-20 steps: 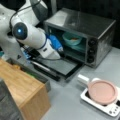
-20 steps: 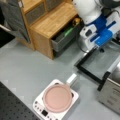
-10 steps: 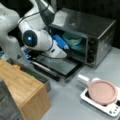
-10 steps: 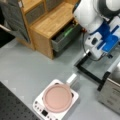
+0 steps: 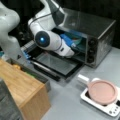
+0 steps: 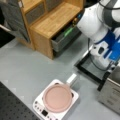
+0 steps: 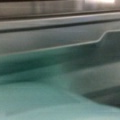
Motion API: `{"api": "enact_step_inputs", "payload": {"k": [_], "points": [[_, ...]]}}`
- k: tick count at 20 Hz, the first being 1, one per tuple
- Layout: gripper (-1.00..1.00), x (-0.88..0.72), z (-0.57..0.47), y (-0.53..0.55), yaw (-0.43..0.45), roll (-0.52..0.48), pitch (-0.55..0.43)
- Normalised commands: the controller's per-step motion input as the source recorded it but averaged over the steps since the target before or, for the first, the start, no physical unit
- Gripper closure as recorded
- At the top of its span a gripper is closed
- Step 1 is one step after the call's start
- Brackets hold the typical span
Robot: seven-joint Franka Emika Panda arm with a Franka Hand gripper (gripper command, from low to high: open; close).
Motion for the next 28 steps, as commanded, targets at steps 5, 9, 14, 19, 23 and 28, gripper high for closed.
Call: {"api": "enact_step_inputs", "payload": {"k": [5, 9, 14, 19, 23, 28], "points": [[-1.00, 0.13, -0.15, 0.06, -0.049, 0.166, -0.036], [-1.00, 0.08, -0.17, 0.04, -0.092, 0.172, -0.049], [-1.00, 0.01, -0.19, 0.04, -0.095, 0.156, -0.133], [-1.00, -0.03, -0.18, 0.11, -0.149, 0.131, -0.167], [1.00, -0.09, -0.12, 0.11, -0.186, 0.080, -0.147], [1.00, -0.13, -0.08, 0.11, -0.184, 0.052, -0.157]]}}
